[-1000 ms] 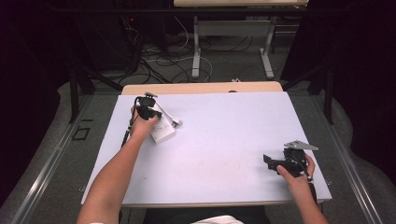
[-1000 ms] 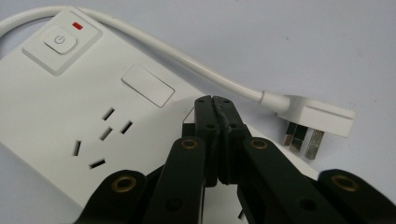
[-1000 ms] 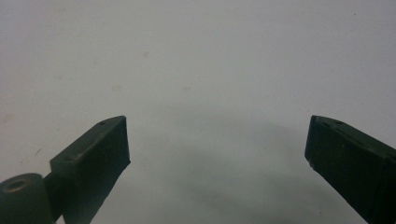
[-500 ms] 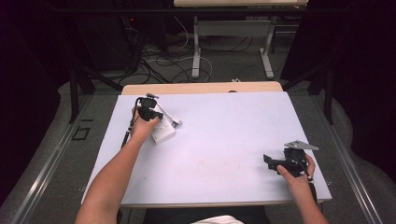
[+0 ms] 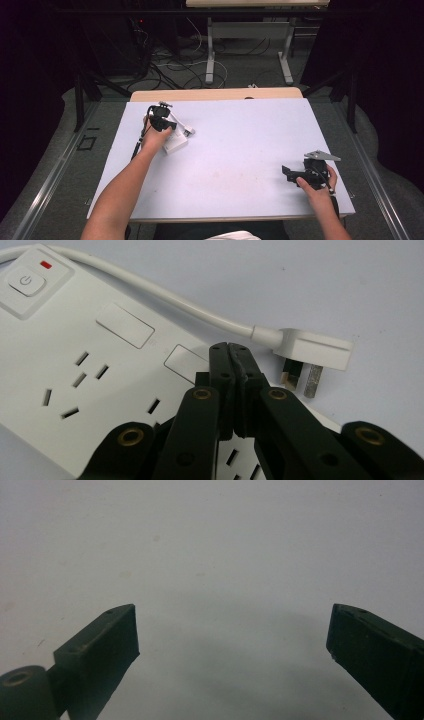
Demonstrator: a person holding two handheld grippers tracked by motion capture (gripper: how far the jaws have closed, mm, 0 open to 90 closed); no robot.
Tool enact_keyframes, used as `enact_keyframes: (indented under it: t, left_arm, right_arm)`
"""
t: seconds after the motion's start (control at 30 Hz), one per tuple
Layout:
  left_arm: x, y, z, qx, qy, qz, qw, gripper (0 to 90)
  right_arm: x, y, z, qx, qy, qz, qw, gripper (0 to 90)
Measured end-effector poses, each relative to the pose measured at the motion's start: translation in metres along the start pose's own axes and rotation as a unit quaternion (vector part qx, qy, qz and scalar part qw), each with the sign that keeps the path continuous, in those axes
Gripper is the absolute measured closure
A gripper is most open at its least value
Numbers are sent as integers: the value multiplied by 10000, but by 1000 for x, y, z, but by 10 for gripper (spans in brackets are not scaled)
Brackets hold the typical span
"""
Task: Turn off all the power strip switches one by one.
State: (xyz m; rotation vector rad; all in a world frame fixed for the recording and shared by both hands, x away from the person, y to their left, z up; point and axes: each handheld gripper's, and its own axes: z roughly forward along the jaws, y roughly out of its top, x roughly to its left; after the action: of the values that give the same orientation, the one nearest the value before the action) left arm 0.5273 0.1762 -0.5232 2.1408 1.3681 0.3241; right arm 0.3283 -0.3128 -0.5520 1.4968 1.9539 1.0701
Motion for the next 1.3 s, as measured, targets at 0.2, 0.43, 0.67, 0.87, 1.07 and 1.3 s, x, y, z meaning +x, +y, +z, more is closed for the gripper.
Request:
enact_keyframes:
  t: [0.2, 0.43, 0.67, 0.87, 1.07, 1.3]
  left_arm:
    - [-1, 1, -1, -76, 52, 33, 10000, 882]
    - [3, 1, -2, -69, 98, 17, 9999, 864]
    - [3, 1, -2, -87, 88, -3, 9999, 869]
    - [4, 0, -1, 9, 46, 20, 10000, 878]
    - [3, -3, 0, -108, 48, -38, 9999, 899]
    - [2, -3, 0, -112, 85, -33, 9999, 899]
  right_arm:
    - [0, 0, 0, 10, -4, 9, 10000, 58]
    - [1, 0, 1, 23, 5, 45, 10000, 58]
    - [1, 0, 1, 23, 13, 41, 10000, 59]
    - [0, 0, 0, 17, 9, 16, 10000, 59]
    - [1, 0, 1, 24, 26, 21, 10000, 59]
    - [1, 0, 1, 25, 20, 29, 10000, 58]
